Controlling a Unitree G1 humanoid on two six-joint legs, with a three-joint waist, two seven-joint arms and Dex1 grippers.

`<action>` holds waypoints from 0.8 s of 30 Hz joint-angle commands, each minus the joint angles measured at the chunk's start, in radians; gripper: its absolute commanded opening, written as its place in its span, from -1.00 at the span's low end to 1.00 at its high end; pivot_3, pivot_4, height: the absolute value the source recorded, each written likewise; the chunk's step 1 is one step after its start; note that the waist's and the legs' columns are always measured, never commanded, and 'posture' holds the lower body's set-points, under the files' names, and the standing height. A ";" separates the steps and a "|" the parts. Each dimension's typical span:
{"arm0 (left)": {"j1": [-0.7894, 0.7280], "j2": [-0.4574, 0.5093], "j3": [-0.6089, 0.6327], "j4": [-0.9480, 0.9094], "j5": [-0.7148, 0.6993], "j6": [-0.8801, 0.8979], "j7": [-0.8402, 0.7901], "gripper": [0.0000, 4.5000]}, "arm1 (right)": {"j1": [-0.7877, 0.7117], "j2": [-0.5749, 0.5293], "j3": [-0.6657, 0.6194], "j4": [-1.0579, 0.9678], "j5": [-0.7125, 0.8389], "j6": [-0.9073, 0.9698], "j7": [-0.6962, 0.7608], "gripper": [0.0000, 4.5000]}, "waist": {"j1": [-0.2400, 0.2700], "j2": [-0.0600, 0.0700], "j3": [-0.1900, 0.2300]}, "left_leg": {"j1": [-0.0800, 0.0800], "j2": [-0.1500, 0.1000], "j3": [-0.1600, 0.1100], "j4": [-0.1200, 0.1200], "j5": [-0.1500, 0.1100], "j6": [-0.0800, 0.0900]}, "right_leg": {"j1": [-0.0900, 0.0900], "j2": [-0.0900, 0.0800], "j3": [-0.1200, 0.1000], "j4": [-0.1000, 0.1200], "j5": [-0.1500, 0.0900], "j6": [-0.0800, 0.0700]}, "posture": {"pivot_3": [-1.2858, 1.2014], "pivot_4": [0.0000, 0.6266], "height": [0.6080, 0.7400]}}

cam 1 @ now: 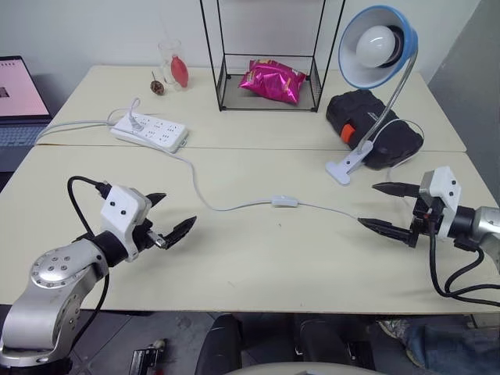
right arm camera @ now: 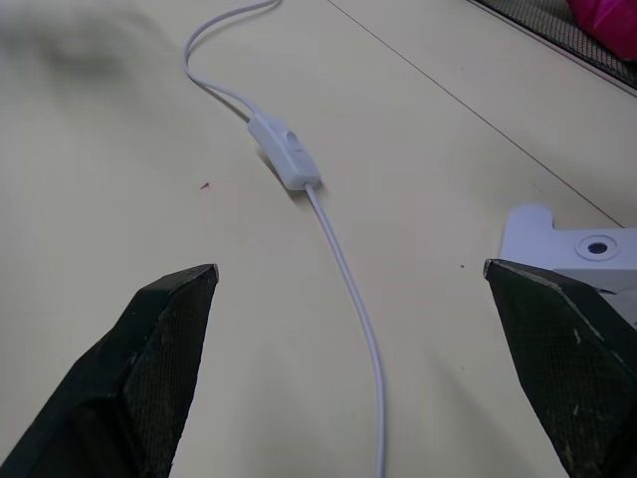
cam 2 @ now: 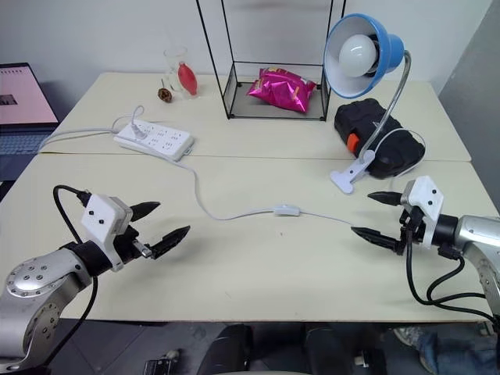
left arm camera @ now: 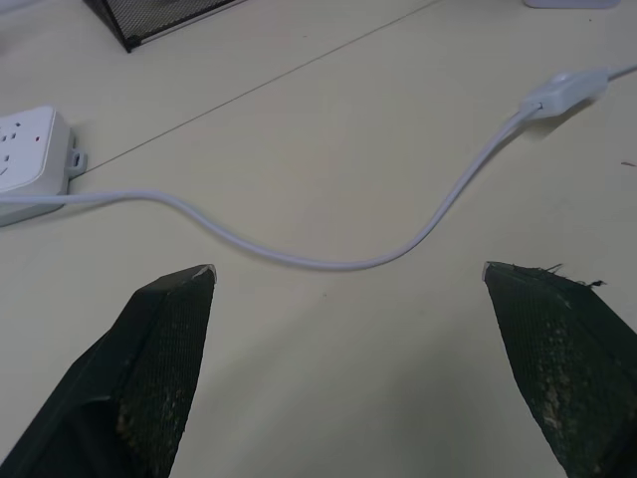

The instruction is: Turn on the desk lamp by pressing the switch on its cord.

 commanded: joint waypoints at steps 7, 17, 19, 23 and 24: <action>-0.008 0.032 0.003 -0.015 0.029 -0.013 -0.013 1.00 | -0.008 0.023 0.007 -0.014 -0.039 -0.046 0.014 1.00 | 0.000 0.000 0.000 | 0.000 0.000 0.000 0.000 0.000 0.000 | 0.000 0.000 0.000 0.000 0.000 0.000 | 0.03 -0.52 1.00; -0.037 0.011 0.013 0.016 -0.015 -0.119 -0.103 1.00 | 0.000 0.045 -0.002 -0.035 -0.029 -0.022 0.002 1.00 | 0.000 0.000 0.000 | 0.000 0.000 0.000 0.000 0.000 0.000 | 0.000 0.000 0.000 0.000 0.000 0.000 | 0.03 -0.52 1.00; -0.065 0.007 -0.001 0.034 -0.016 -0.119 -0.101 1.00 | 0.006 0.042 -0.006 -0.047 -0.025 -0.012 0.001 1.00 | 0.001 0.000 0.000 | 0.000 0.000 0.000 0.000 0.000 0.000 | 0.000 0.000 0.000 0.000 0.000 0.000 | 0.03 -0.52 1.00; -0.156 -0.004 -0.059 0.070 -0.049 -0.089 -0.126 1.00 | 0.021 0.031 -0.018 -0.095 -0.003 0.039 -0.010 1.00 | 0.001 0.000 0.000 | 0.000 0.000 0.000 0.000 0.000 0.000 | 0.000 0.000 0.000 0.000 0.000 0.000 | 0.03 -0.52 1.00; -0.186 -0.005 -0.084 0.084 -0.062 -0.071 -0.141 1.00 | 0.025 0.028 -0.022 -0.109 0.004 0.060 -0.016 1.00 | 0.001 0.000 0.000 | 0.000 0.000 0.000 0.000 0.000 0.000 | 0.000 0.000 0.000 0.000 0.000 0.000 | 0.03 -0.52 1.00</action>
